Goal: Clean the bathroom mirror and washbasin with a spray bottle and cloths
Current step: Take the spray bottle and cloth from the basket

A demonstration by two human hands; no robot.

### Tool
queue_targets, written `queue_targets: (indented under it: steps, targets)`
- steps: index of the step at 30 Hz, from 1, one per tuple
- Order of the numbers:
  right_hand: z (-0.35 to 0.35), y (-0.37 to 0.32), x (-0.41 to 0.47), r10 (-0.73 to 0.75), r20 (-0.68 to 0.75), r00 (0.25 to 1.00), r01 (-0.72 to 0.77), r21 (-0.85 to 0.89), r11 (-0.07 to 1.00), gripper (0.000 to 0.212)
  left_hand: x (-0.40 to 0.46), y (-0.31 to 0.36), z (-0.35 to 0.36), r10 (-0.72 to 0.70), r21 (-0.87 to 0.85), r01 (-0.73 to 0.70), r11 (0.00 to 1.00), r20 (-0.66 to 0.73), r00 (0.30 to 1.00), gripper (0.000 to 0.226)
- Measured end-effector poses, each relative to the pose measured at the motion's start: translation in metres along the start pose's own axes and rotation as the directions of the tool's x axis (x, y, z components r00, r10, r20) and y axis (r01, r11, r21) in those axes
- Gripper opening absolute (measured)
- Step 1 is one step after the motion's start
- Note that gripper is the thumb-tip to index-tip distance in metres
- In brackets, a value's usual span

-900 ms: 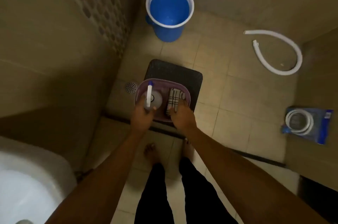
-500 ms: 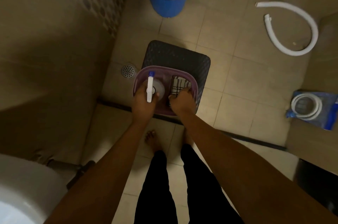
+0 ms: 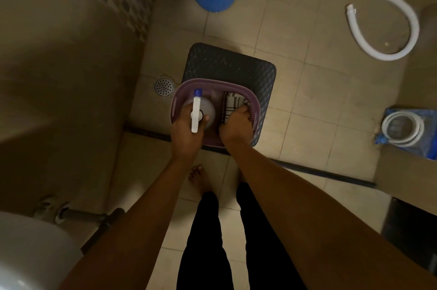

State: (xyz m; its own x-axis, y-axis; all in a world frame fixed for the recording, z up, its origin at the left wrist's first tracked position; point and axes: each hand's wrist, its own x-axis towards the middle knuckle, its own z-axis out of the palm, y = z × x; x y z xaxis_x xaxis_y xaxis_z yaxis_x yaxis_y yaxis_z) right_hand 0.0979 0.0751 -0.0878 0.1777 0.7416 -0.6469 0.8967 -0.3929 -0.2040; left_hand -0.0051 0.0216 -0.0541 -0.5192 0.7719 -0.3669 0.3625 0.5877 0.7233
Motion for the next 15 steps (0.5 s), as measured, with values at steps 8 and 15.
queue_targets:
  steps: [8,15]
  targets:
    - [-0.008,-0.003,-0.001,0.026,-0.049,0.998,-0.019,0.155,0.988,0.082,-0.014,0.021,-0.02,0.166,0.041,-0.163,0.986,-0.074,0.983,0.032]
    - [-0.032,-0.002,-0.011,0.053,-0.059,0.997,-0.03,0.345,0.938,0.07,-0.015,0.036,-0.038,0.204,0.022,-0.202,0.979,-0.072,0.976,0.027]
